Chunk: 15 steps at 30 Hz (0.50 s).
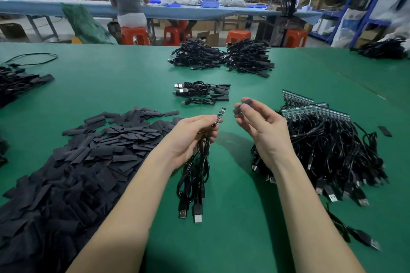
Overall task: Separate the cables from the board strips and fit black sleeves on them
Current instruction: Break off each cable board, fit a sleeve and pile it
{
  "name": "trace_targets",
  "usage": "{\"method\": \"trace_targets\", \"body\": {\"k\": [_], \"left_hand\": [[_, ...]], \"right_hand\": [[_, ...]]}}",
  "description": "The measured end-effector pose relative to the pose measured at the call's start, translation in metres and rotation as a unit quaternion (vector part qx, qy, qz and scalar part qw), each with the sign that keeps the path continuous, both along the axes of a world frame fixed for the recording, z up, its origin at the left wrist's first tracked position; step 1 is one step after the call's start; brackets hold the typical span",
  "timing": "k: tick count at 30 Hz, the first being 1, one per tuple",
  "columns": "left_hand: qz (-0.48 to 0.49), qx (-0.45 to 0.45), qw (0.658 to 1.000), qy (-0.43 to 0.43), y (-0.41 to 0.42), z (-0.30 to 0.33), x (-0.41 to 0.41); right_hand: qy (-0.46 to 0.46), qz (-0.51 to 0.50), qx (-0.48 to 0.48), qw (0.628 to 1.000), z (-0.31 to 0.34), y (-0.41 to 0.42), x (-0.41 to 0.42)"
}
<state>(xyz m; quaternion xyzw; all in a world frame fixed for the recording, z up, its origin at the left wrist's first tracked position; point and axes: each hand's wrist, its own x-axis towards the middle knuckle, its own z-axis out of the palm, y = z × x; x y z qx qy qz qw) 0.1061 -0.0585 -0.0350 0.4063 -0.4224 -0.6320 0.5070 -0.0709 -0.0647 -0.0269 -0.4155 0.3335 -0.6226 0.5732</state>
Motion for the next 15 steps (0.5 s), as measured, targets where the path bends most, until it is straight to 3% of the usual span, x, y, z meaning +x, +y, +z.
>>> {"method": "trace_targets", "body": {"k": [15], "left_hand": [[-0.058,-0.012,0.998,-0.004,0.0038,-0.0010,0.0021]], "right_hand": [[-0.034,-0.023,-0.021,0.999,-0.0017,-0.0004,0.0074]]}}
